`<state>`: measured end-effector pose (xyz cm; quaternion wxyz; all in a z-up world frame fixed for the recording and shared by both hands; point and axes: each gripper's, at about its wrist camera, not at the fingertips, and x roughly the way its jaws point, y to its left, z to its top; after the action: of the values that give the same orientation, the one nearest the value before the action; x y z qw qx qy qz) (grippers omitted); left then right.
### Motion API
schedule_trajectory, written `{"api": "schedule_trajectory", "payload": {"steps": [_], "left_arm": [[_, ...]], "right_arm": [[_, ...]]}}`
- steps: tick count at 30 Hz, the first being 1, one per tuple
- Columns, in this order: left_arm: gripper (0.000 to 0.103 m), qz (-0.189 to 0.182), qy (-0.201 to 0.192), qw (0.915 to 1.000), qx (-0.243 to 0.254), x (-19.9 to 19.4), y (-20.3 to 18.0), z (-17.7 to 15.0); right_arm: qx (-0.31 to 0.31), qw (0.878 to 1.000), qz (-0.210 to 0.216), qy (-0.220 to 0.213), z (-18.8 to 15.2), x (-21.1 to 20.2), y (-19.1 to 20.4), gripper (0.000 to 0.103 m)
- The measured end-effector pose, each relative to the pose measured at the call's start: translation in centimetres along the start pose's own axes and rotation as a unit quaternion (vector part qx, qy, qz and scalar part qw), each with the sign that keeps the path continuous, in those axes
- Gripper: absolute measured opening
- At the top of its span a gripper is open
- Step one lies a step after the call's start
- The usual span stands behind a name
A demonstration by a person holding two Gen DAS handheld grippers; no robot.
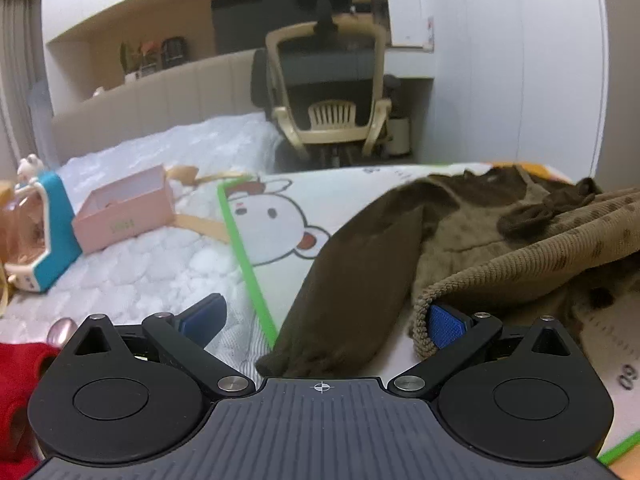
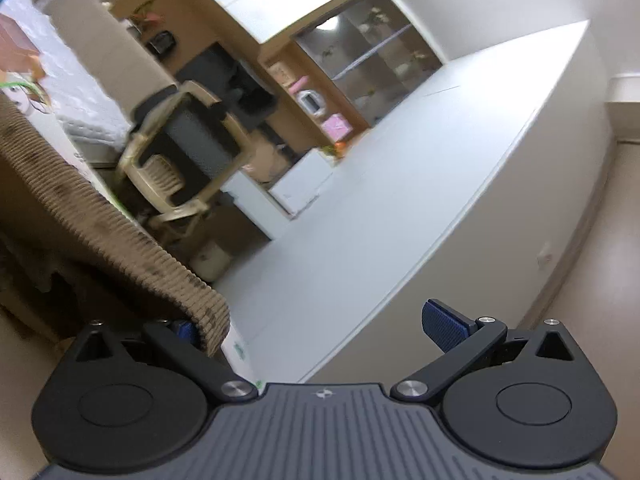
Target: Fold clothes
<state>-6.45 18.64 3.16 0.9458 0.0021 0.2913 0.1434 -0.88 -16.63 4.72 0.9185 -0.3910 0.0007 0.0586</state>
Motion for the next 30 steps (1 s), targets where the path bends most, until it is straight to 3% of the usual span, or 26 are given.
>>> {"api": "schedule_trajectory", "payload": {"steps": [3, 6, 7, 10, 12, 14, 16, 17, 18, 19, 21, 23, 26, 29, 30], "left_arm": [[0.103, -0.091, 0.059, 0.994, -0.011, -0.4, 0.9, -1.8], [0.103, -0.18, 0.107, 0.9768, -0.042, -0.1, 1.9, -3.8], [0.103, -0.189, 0.101, 0.9755, -0.049, -0.2, 2.1, -3.6], [0.103, -0.2, 0.056, 0.975, -0.079, -0.6, 3.3, -1.9], [0.103, -0.215, 0.027, 0.9674, -0.131, -0.1, 4.7, -0.4], [0.103, -0.219, 0.025, 0.9611, -0.166, 1.8, 5.3, 0.4], [0.103, -0.201, 0.033, 0.9599, -0.193, 4.6, 5.3, 1.0], [0.103, -0.196, 0.037, 0.9582, -0.206, 6.1, 5.3, 1.4], [0.103, -0.2, 0.04, 0.9547, -0.217, 7.6, 5.0, 1.9], [0.103, -0.208, 0.041, 0.9506, -0.227, 9.0, 4.6, 2.4], [0.103, -0.227, 0.043, 0.9468, -0.224, 11.3, 3.0, 3.6], [0.103, -0.24, 0.047, 0.9508, -0.19, 12.8, 0.4, 4.5], [0.103, -0.254, 0.081, 0.9527, -0.146, 15.2, -3.1, 4.7], [0.103, -0.268, 0.141, 0.9432, -0.137, 17.7, -4.8, 3.9], [0.103, -0.27, 0.148, 0.9413, -0.138, 18.0, -4.9, 3.6]], "right_arm": [[-0.01, 0.986, 0.158, 0.045, -3.1, -1.1, -0.3, 0.103], [0.029, 0.969, 0.234, 0.074, -5.0, -1.2, 0.1, 0.103], [0.042, 0.962, 0.258, 0.084, -5.7, -1.2, 0.2, 0.103], [0.204, 0.934, 0.284, 0.067, -3.9, 1.9, -2.6, 0.103], [0.312, 0.901, 0.296, 0.053, -2.6, 4.0, -4.5, 0.103], [0.415, 0.856, 0.305, 0.038, -1.3, 6.1, -6.5, 0.103], [0.446, 0.79, 0.409, 0.099, 0.3, 10.8, -5.0, 0.103], [0.435, 0.777, 0.439, 0.122, 1.4, 13.0, -3.2, 0.103], [0.421, 0.783, 0.438, 0.135, 2.5, 14.6, -1.5, 0.103], [0.388, 0.805, 0.426, 0.143, 4.1, 16.3, 0.8, 0.103], [0.319, 0.838, 0.421, 0.14, 6.2, 17.7, 4.6, 0.103], [0.269, 0.855, 0.424, 0.13, 7.3, 18.5, 7.8, 0.103], [0.239, 0.86, 0.427, 0.144, 6.6, 19.4, 11.0, 0.103], [0.251, 0.838, 0.44, 0.203, 5.0, 21.3, 13.0, 0.103], [0.254, 0.838, 0.439, 0.2, 4.6, 21.1, 13.1, 0.103]]}}
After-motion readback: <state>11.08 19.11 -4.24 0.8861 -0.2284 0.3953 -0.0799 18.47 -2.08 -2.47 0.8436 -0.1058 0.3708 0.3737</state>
